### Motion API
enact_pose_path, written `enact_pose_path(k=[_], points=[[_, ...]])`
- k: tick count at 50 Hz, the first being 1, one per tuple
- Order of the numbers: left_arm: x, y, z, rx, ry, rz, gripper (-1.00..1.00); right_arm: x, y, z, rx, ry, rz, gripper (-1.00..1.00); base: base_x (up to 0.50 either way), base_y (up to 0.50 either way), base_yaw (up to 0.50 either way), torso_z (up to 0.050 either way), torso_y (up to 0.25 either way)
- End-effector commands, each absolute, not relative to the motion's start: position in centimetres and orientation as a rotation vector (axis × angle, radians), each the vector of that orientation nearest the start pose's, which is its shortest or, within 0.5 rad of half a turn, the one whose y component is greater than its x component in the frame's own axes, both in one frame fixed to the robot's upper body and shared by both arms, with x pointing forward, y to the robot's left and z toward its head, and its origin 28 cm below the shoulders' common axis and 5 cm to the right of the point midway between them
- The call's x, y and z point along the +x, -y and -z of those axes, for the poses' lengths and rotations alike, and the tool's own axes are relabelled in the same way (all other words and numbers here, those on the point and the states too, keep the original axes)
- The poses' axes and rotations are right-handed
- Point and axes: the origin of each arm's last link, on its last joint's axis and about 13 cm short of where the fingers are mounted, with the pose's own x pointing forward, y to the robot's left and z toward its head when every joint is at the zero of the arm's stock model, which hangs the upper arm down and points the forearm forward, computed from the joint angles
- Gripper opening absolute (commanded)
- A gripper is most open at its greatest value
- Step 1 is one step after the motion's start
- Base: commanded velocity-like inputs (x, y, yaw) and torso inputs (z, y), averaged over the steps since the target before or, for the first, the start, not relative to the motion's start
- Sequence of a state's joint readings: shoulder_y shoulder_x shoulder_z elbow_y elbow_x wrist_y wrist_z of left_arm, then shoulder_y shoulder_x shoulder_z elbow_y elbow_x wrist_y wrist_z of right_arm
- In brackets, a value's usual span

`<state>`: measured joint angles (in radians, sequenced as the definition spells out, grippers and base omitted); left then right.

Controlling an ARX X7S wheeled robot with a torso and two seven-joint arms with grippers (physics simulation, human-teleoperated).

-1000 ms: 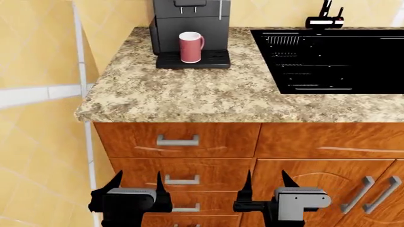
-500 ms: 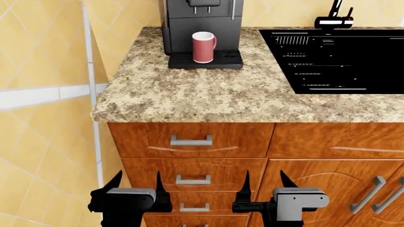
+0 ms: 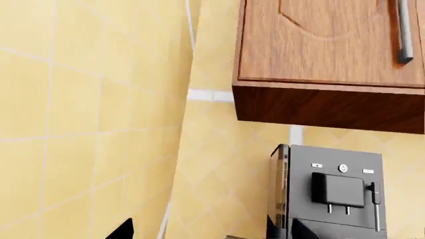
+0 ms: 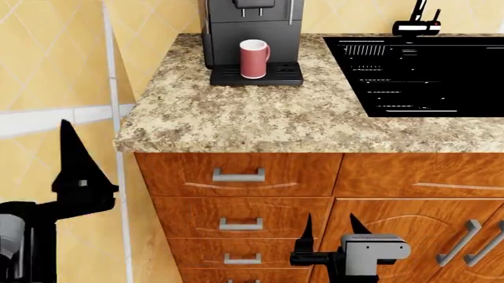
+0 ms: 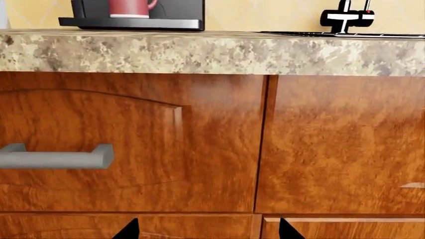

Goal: Pick the mug from under the coffee machine dispenser and place it on the counter.

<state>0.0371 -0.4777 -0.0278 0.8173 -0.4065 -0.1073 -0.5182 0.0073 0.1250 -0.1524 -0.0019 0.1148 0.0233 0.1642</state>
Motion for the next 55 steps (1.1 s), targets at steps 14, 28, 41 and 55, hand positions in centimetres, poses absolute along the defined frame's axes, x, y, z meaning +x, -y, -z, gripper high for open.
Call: enact_pose_path(k=[14,28,41,55], points=[[10.7,-25.3,-23.6,-0.232,0.854,-0.169,1.00,20.8,9.5,-1.4,-0.022,-0.024,0.015,1.00,0.00,0.00,0.00,0.000,0.000],[10.6,-25.4,-23.7,-0.243,0.862,-0.174,1.00,18.0,10.4,-15.8,-0.253,0.168,-0.031,1.00,0.00,0.00,0.00,0.000,0.000],[10.5,-25.4,-23.8,-0.247,0.867,-0.175,1.00,17.2,9.6,-25.9,-0.294,0.315,-0.024,1.00,0.00,0.00,0.00,0.000,0.000],[10.5,-25.5,-23.8,-0.249,0.867,-0.178,1.00,18.2,8.8,-26.3,-0.361,0.233,-0.023,1.00,0.00,0.00,0.00,0.000,0.000]])
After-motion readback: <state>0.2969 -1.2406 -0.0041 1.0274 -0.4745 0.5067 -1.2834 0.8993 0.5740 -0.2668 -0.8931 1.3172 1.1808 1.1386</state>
